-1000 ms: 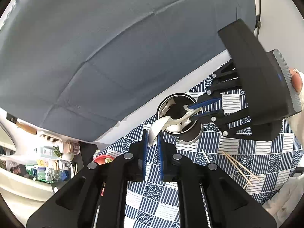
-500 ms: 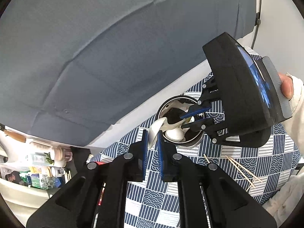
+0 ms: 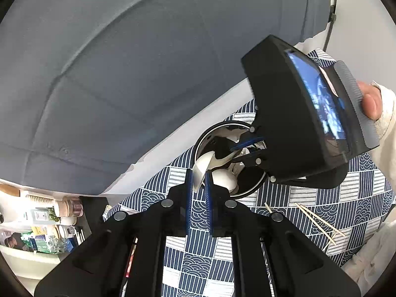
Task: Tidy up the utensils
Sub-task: 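Lower the yellow handle into the black cup and open both grippers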
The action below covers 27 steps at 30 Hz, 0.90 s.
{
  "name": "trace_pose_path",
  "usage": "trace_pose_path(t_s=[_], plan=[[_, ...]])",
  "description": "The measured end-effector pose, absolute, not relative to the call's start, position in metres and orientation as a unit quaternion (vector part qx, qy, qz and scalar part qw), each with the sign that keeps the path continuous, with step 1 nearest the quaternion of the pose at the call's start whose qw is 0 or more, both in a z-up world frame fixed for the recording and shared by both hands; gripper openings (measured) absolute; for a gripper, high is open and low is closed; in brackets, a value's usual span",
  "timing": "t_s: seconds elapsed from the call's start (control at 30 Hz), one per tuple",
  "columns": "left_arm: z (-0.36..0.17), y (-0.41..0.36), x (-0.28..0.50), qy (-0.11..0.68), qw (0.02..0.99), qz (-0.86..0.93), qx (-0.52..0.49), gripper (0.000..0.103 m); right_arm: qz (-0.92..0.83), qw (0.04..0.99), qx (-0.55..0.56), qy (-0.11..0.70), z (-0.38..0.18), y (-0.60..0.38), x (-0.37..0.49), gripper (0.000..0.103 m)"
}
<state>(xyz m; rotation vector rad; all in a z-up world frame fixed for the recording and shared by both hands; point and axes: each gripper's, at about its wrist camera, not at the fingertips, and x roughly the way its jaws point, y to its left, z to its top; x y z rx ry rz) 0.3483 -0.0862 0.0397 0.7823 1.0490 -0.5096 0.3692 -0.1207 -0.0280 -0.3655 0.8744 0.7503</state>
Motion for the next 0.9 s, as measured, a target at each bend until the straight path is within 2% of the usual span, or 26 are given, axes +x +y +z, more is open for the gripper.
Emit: trace_pose_path(t_s=[0.2, 0.3, 0.5, 0.57, 0.63, 0.67, 0.83, 0.9], plan=[[0.033, -0.085, 0.352, 0.492, 0.759, -0.236, 0.355, 0.01, 0.349, 0.819, -0.185, 0.416, -0.029, -0.12, 0.373, 0.01], [0.027, -0.085, 0.353, 0.5, 0.754, -0.243, 0.35, 0.007, 0.346, 0.818, -0.19, 0.418, -0.028, -0.118, 0.375, 0.005], [0.03, -0.077, 0.353, 0.498, 0.766, -0.243, 0.324, 0.009, 0.332, 0.822, -0.208, 0.414, -0.029, -0.117, 0.372, 0.006], [0.037, -0.071, 0.352, 0.493, 0.774, -0.241, 0.315, 0.022, 0.327, 0.827, -0.212, 0.405, -0.026, -0.119, 0.37, 0.006], [0.044, -0.065, 0.349, 0.483, 0.785, -0.236, 0.308, 0.049, 0.323, 0.831, -0.213, 0.399, -0.022, -0.121, 0.367, 0.007], [0.047, -0.061, 0.348, 0.48, 0.79, -0.235, 0.301, 0.053, 0.318, 0.834, -0.216, 0.396, -0.02, -0.122, 0.366, 0.009], [0.057, -0.047, 0.336, 0.471, 0.806, -0.231, 0.275, 0.079, 0.311, 0.843, -0.215, 0.383, -0.009, -0.124, 0.354, 0.049], [0.059, -0.043, 0.332, 0.47, 0.809, -0.229, 0.268, 0.084, 0.305, 0.848, -0.211, 0.378, -0.003, -0.127, 0.349, 0.055]])
